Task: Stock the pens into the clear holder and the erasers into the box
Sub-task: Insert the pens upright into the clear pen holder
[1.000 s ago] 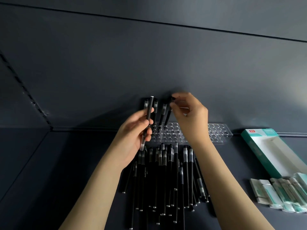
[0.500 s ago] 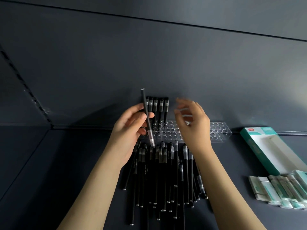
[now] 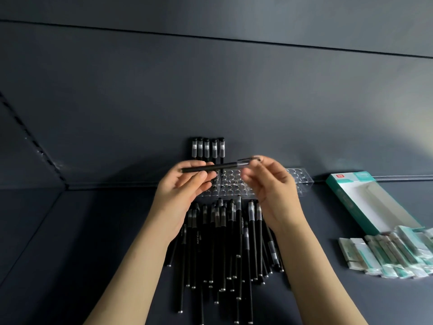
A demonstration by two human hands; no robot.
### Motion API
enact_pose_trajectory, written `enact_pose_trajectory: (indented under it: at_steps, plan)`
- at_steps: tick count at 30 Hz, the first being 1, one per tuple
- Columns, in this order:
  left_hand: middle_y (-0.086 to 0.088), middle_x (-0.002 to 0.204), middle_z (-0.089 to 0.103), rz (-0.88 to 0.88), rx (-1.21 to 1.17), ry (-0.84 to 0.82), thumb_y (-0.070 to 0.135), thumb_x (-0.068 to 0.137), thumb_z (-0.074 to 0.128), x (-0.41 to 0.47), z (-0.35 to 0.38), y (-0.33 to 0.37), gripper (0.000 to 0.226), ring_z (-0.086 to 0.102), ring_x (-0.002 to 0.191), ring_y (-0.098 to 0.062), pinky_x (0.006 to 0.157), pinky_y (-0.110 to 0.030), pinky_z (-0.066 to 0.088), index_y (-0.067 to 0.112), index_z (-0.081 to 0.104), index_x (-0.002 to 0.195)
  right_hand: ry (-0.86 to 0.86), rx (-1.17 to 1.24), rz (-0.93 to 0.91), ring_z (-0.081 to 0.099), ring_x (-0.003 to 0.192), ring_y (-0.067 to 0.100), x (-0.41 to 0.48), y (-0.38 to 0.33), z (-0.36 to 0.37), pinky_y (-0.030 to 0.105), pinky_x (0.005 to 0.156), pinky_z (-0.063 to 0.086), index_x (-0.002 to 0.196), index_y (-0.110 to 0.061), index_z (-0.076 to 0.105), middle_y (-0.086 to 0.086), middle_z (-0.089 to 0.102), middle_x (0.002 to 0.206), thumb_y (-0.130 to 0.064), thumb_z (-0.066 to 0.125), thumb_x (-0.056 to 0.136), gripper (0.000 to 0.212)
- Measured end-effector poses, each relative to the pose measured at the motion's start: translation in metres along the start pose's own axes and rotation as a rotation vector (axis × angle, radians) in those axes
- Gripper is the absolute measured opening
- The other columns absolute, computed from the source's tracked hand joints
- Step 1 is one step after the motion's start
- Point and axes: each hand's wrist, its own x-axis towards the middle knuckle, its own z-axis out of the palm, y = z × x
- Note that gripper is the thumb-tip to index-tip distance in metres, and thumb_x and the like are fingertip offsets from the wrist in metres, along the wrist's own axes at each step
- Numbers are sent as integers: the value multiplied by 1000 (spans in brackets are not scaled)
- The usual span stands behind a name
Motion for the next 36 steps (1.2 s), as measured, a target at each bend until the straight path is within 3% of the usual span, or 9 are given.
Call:
enact_pose_trajectory:
  at_steps: [4, 9, 13, 15, 19, 24, 29, 33, 36]
  plan:
    - [-5, 109, 72, -3, 167, 60, 16, 87, 65, -8, -14, 3, 21, 68, 106, -22, 92, -35, 54, 14, 67, 108, 173, 41, -199, 67, 73, 14, 12, -13, -7, 28, 79, 58, 93, -7, 62, 12, 64, 91, 2, 57, 94, 10]
    - [12, 97, 70, 38, 713, 177, 22, 89, 69, -25, -29, -2, 11, 64, 92, 0, 82, -19, 48, 28, 69, 98, 302, -386, -455, 69, 78, 20, 17, -20, -13, 28, 76, 56, 94, -19, 63, 4, 70, 86, -9, 61, 95, 10]
    - [12, 101, 63, 83, 1045, 211, 34, 83, 74, -37, -33, -10, 25, 58, 90, -3, 74, -12, 44, 25, 65, 105, 266, -697, -547, 69, 81, 8, 20, -17, -11, 20, 76, 53, 100, -24, 63, -3, 71, 87, -16, 64, 94, 10]
    - [5, 108, 59, 21, 1159, 175, 44, 81, 72, -40, -35, -15, 45, 57, 95, -12, 77, -19, 45, 20, 61, 117, 247, -752, -562, 67, 78, -1, 20, -17, -9, 10, 73, 47, 102, -21, 64, -7, 70, 85, -14, 64, 94, 11]
    - [-2, 121, 55, -127, 1249, 132, 61, 76, 67, -44, -29, -22, 72, 54, 111, -21, 93, -36, 48, 18, 51, 132, 207, -819, -571, 66, 78, -1, 24, -19, -6, 9, 74, 47, 103, -16, 67, -5, 71, 85, -13, 65, 93, 11]
    - [-5, 136, 45, -164, 1431, 134, 74, 74, 58, -47, -18, -28, 90, 44, 125, -27, 99, -38, 42, 16, 41, 141, 145, -878, -612, 65, 76, -1, 28, -21, -1, 8, 74, 47, 103, -15, 68, -13, 68, 82, -14, 66, 92, 11]
    - [-5, 138, 40, -195, 1487, 115, 76, 76, 52, -49, -18, -30, 91, 40, 128, -27, 100, -35, 39, 15, 39, 143, 64, -1040, -714, 67, 74, 13, 35, -15, 5, 10, 74, 49, 108, -10, 69, -3, 70, 82, -15, 70, 89, 20]
    - [-6, 139, 38, -215, 1491, 100, 77, 76, 50, -51, -20, -29, 92, 38, 129, -28, 103, -37, 38, 16, 38, 144, 4, -1139, -739, 64, 71, 20, 39, -3, 15, 36, 69, 55, 111, -12, 62, 1, 70, 82, -17, 69, 90, 22]
    - [-5, 141, 35, -239, 1489, 74, 78, 77, 48, -53, -21, -28, 93, 36, 131, -28, 105, -38, 36, 17, 34, 146, -22, -1193, -739, 63, 71, 22, 45, 5, 19, 41, 66, 56, 110, -14, 62, 1, 69, 85, -20, 68, 91, 20]
